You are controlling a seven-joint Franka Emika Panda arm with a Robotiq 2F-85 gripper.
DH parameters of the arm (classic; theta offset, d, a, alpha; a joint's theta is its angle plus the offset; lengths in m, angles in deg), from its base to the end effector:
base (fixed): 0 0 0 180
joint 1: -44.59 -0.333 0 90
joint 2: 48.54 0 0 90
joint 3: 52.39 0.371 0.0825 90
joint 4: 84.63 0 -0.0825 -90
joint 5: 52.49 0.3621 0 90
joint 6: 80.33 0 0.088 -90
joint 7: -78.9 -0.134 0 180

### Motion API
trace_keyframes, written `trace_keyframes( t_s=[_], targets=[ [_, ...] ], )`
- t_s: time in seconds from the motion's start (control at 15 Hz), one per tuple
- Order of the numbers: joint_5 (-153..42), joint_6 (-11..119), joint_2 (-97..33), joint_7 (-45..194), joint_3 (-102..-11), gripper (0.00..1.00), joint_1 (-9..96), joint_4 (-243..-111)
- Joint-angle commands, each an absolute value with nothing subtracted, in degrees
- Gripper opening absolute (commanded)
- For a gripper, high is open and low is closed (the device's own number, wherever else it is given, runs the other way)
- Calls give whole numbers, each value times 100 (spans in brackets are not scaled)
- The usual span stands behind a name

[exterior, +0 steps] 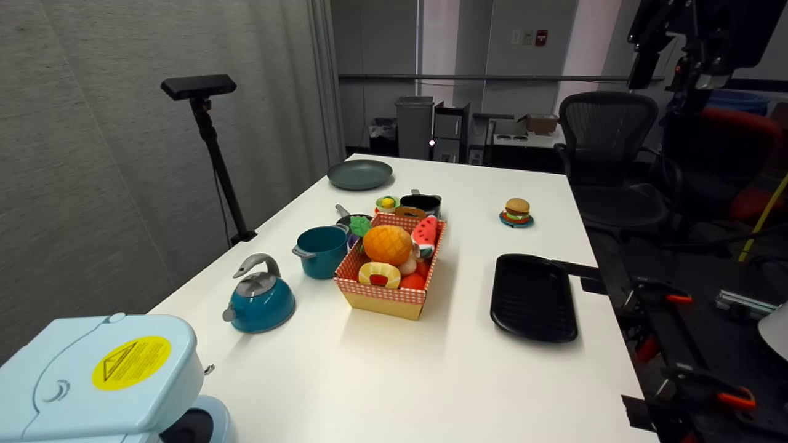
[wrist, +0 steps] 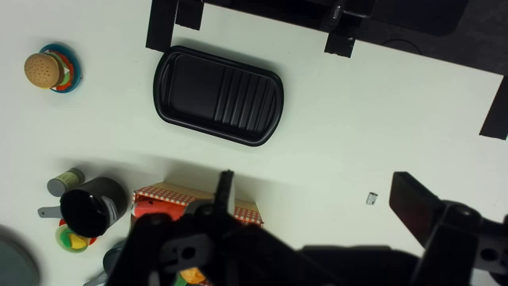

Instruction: Put the pineapple toy that is in the box in the black pot

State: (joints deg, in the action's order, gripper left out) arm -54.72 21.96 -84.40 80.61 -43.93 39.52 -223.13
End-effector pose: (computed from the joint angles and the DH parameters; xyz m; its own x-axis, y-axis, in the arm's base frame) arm 0.2996 0.0778 0.5468 0.9699 0.2429 -0.0158 0.2429 -0.9622 0.1235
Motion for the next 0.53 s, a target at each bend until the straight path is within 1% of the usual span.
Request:
trace_keyframes(
  t_s=[0.0, 0.47],
  targets=[
    [-5510, 2186, -8364, 8023, -4447, 100, 3854, -22263],
    [-5548, 2216, -8039, 8049, -4522, 100, 3923, -22019]
  ],
)
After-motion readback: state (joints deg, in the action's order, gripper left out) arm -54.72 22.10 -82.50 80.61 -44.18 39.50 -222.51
